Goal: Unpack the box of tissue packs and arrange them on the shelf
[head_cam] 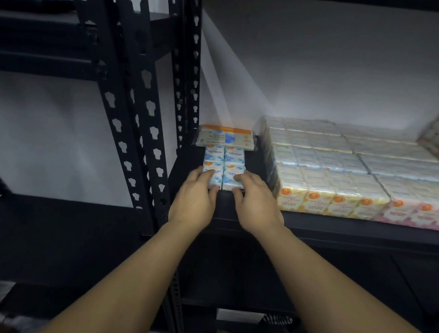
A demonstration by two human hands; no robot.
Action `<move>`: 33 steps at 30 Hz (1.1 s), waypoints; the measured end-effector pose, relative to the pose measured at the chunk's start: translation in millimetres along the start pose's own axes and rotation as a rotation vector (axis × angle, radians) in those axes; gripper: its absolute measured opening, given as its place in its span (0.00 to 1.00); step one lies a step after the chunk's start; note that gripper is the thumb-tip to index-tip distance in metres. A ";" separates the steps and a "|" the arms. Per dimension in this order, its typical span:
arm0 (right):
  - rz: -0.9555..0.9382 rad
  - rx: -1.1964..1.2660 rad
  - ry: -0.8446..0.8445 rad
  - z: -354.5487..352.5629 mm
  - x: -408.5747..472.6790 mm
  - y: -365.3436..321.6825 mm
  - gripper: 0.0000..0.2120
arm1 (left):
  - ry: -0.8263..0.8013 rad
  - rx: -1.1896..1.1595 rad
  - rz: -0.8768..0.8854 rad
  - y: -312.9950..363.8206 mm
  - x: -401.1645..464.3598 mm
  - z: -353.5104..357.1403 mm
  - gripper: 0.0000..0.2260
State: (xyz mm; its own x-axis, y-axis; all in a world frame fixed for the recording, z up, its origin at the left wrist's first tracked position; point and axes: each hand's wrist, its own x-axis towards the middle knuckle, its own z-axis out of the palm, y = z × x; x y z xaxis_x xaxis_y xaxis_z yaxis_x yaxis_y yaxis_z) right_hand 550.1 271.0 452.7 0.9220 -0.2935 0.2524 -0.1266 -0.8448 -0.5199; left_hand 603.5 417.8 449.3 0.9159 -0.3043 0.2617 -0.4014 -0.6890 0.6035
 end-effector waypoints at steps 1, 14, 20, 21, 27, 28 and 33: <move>-0.002 -0.006 -0.003 -0.5 -0.4 -0.5 0.18 | 0.000 0.000 0.002 -0.5 -0.1 0.4 0.22; -0.021 -0.013 -0.040 -7.5 -4.9 -5.3 0.20 | -0.018 0.033 -0.004 0.2 0.0 0.4 0.24; -0.018 0.003 -0.148 -16.4 -17.6 -6.0 0.27 | -0.073 0.045 0.055 3.7 -18.0 -11.9 0.28; -0.018 0.006 -0.155 -19.2 -23.7 -4.6 0.27 | -0.080 0.050 0.057 4.6 -24.5 -13.9 0.29; -0.070 0.071 -0.135 -48.2 -74.2 13.4 0.24 | -0.077 0.114 0.034 29.8 -69.6 -25.3 0.29; -0.081 0.080 -0.122 -56.2 -83.5 18.2 0.24 | -0.069 0.128 0.033 36.9 -77.2 -26.7 0.29; -0.110 0.109 -0.094 -99.7 -138.3 53.8 0.23 | -0.061 0.129 0.071 84.0 -120.9 -18.4 0.30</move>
State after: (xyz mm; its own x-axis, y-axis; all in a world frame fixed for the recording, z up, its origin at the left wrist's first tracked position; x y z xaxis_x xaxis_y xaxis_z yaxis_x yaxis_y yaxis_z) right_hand 379.3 221.6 471.3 0.9590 -0.1545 0.2377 0.0126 -0.8143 -0.5803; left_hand 459.1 408.8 482.2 0.8851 -0.3914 0.2517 -0.4654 -0.7420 0.4826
